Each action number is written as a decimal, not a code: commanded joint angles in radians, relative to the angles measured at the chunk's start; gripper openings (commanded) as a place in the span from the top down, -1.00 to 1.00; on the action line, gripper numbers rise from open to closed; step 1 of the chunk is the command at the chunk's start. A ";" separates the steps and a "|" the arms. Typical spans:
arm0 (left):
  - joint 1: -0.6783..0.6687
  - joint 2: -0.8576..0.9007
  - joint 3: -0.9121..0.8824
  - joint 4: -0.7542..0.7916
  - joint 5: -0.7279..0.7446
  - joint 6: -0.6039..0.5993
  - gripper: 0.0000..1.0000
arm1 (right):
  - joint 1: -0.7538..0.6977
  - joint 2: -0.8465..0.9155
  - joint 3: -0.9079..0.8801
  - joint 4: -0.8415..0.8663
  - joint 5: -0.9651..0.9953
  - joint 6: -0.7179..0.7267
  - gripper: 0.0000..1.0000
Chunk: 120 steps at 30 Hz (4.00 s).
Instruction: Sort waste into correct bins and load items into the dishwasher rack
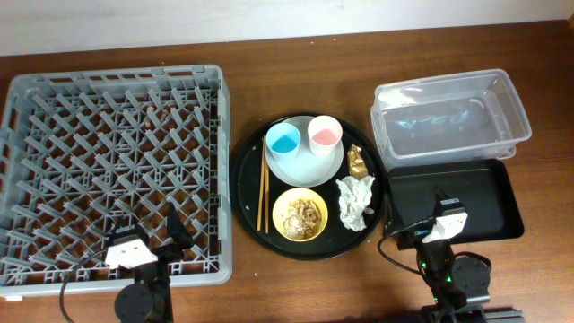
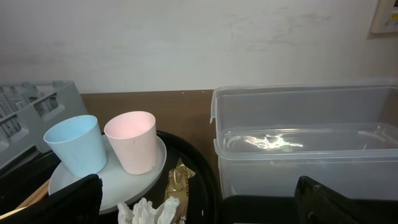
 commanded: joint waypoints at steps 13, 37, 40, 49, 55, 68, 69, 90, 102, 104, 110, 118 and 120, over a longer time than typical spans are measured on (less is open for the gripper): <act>0.001 -0.004 -0.002 -0.005 0.014 0.010 -0.99 | -0.006 -0.006 -0.005 -0.005 0.001 -0.003 -0.97; 0.001 -0.004 -0.002 -0.005 0.014 0.010 -0.99 | -0.006 -0.006 -0.005 -0.005 0.001 -0.003 -0.97; 0.001 -0.004 -0.002 -0.005 0.014 0.010 -0.99 | -0.006 -0.006 -0.005 -0.005 0.001 -0.003 -0.97; 0.001 -0.004 -0.002 -0.005 0.014 0.010 -1.00 | -0.006 -0.006 -0.005 -0.005 0.001 -0.003 -0.97; 0.001 -0.004 -0.002 -0.005 0.014 0.010 -0.99 | -0.006 -0.006 -0.005 -0.005 0.001 -0.003 -0.97; 0.001 -0.004 -0.002 -0.005 0.014 0.010 -0.99 | -0.006 -0.006 -0.005 -0.005 0.001 -0.003 -0.97; 0.001 -0.004 -0.002 -0.005 0.014 0.010 -0.99 | -0.006 -0.006 -0.005 -0.005 0.001 -0.003 -0.97; -0.001 0.734 0.980 -0.715 0.506 0.181 -0.99 | -0.006 -0.006 -0.005 -0.005 0.001 -0.003 -0.97; -0.383 1.275 1.234 -0.966 0.492 0.046 0.40 | -0.006 -0.006 -0.005 -0.005 0.001 -0.003 -0.97; -0.494 1.319 1.234 -0.951 0.413 0.002 0.34 | -0.006 -0.006 -0.005 -0.005 0.001 -0.003 -0.97; -0.613 1.501 1.234 -0.910 0.369 -0.018 0.33 | -0.006 -0.006 -0.005 -0.005 0.001 -0.003 -0.97; -0.729 1.515 1.234 -0.917 0.262 -0.052 0.35 | -0.006 -0.006 -0.005 -0.005 0.001 -0.003 -0.97; -0.761 1.515 1.234 -0.917 0.237 -0.055 0.35 | -0.006 -0.006 -0.005 -0.005 0.001 -0.003 -0.97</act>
